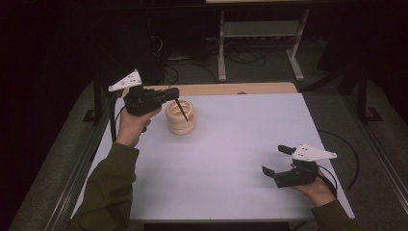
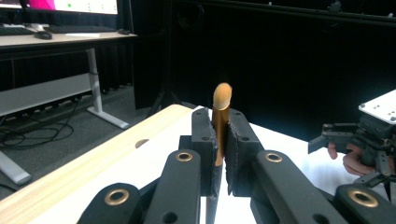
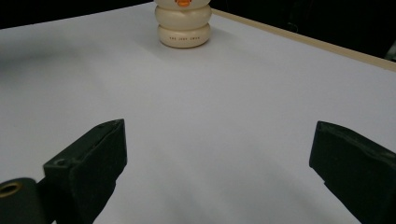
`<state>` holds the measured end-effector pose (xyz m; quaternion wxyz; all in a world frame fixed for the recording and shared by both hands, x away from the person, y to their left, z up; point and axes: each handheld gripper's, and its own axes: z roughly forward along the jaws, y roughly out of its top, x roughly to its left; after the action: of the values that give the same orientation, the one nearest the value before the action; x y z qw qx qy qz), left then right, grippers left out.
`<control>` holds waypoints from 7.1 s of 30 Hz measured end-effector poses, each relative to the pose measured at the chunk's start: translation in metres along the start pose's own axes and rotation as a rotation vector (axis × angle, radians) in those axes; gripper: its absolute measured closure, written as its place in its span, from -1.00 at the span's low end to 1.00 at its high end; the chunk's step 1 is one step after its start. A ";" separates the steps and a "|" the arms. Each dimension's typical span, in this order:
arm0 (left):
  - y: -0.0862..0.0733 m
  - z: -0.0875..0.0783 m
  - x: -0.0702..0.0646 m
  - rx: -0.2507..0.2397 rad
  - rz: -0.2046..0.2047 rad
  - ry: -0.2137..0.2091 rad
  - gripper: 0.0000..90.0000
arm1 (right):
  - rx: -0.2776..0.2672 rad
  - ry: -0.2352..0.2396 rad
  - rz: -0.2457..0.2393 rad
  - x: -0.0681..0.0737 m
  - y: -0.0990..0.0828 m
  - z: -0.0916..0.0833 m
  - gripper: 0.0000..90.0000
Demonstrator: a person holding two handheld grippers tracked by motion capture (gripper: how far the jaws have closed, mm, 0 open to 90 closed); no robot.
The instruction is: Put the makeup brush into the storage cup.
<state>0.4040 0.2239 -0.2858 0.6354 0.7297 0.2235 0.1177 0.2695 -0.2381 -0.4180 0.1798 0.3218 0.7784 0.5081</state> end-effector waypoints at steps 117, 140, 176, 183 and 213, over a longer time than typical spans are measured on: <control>-0.045 0.008 0.062 0.117 -0.039 0.227 -0.72 | 0.010 -0.012 0.005 -0.004 -0.004 -0.002 -0.93; -0.045 -0.002 0.034 0.160 -0.049 0.189 -0.71 | 0.014 -0.018 0.013 -0.005 -0.006 -0.003 -0.93; -0.086 -0.046 -0.044 0.181 -0.016 0.152 -0.70 | -0.016 -0.021 0.018 -0.006 -0.002 -0.004 -0.93; -0.100 -0.056 -0.055 0.189 -0.013 0.145 -0.70 | -0.015 -0.021 0.022 -0.006 -0.002 -0.004 -0.93; -0.160 -0.091 -0.080 0.293 0.012 0.116 -0.71 | -0.015 -0.031 0.026 -0.007 -0.003 -0.005 -0.93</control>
<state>0.2649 0.2801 -0.4192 0.5075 0.8078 0.2703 0.1295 0.2708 -0.2466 -0.4188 0.1877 0.3385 0.7674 0.5111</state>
